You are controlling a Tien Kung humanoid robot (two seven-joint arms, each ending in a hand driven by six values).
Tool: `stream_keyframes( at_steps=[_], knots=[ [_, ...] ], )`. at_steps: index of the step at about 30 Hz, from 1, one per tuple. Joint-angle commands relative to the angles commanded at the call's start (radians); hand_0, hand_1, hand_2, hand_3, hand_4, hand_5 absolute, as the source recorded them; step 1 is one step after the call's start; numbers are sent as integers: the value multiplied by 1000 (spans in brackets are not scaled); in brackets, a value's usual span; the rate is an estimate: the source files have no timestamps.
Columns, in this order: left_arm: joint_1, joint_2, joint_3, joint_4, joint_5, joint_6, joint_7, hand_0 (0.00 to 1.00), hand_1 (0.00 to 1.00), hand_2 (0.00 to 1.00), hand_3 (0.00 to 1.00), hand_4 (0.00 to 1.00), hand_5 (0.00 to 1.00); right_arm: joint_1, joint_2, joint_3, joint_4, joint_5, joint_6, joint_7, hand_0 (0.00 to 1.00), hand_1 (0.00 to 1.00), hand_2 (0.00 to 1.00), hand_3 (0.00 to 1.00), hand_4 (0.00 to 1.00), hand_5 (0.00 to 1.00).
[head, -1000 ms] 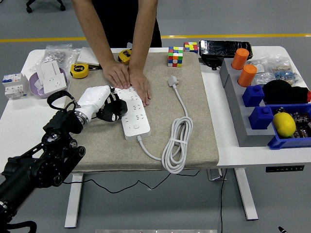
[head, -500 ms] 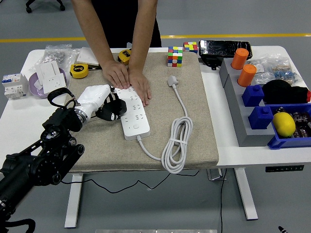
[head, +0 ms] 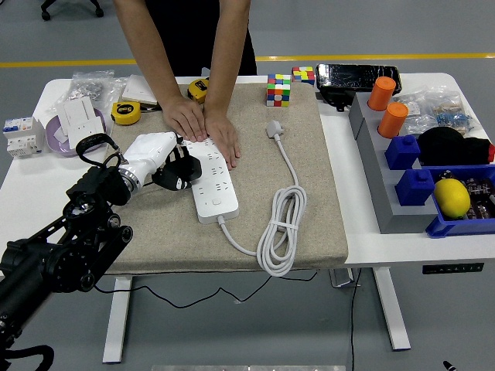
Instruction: Pick up the plug,place it near the board,insert it into the board,press the button
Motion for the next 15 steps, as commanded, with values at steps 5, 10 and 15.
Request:
stream_keyframes(
  at_steps=[5, 10, 15],
  knots=[
    [0, 2, 5, 5, 3, -5, 0, 578, 439, 316, 377, 550, 2, 0, -2, 1, 0, -1, 0, 0, 839, 779, 766, 788, 998, 980],
    [3, 3, 11, 10, 4, -6, 0, 583, 441, 322, 382, 514, 2, -2, -2, 2, 0, -3, 0, -1, 839, 779, 766, 788, 998, 980],
    [4, 3, 11, 16, 7, -4, -1, 588, 443, 325, 385, 511, 2, -2, -1, 1, 0, -1, 0, 1, 839, 779, 766, 788, 998, 980]
  ],
)
